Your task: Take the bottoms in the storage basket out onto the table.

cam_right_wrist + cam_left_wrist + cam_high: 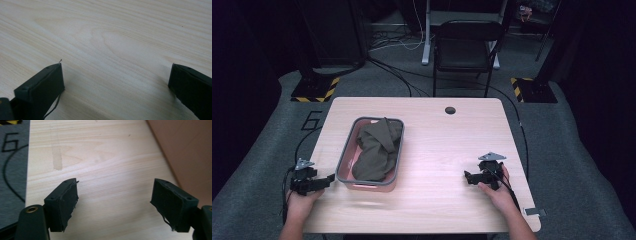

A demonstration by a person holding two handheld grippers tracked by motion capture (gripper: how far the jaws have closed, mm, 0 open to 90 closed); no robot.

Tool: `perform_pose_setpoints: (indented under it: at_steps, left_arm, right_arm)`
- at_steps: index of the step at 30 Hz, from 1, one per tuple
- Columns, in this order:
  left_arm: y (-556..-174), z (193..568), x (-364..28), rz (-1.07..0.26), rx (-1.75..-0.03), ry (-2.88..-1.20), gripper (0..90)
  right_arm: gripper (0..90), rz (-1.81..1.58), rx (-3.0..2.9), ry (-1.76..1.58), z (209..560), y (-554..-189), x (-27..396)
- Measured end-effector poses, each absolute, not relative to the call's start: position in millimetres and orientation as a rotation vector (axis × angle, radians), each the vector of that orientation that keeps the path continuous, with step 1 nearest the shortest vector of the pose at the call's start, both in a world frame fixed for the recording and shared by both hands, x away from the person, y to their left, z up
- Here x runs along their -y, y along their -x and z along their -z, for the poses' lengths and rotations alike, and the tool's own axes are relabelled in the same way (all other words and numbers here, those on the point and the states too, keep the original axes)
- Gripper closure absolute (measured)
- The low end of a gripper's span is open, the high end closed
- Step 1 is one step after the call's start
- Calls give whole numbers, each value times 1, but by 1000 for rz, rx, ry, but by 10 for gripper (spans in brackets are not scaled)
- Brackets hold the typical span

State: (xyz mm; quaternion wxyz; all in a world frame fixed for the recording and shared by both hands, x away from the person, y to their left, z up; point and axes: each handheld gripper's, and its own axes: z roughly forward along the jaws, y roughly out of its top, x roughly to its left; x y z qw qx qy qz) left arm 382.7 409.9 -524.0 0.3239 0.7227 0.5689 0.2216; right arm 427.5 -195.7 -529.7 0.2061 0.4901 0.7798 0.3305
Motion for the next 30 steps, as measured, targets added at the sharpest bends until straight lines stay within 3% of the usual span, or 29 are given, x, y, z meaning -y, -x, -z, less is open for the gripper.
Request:
perform_pose_setpoints:
  at_steps: [11, 15, 30]
  left_arm:
    - [-386, 532, -401, -646, -1484, -1887, 90]
    - [-384, 532, -396, -591, -1412, -1958, 0]
    - [-383, 532, -394, -575, -1373, -1979, 6]
  right_arm:
    - [0, -921, -2173, -1366, 530, -427, 196]
    - [0, -921, -2173, -1366, 530, -428, 196]
    - [0, -921, -2173, -1366, 530, -427, 196]
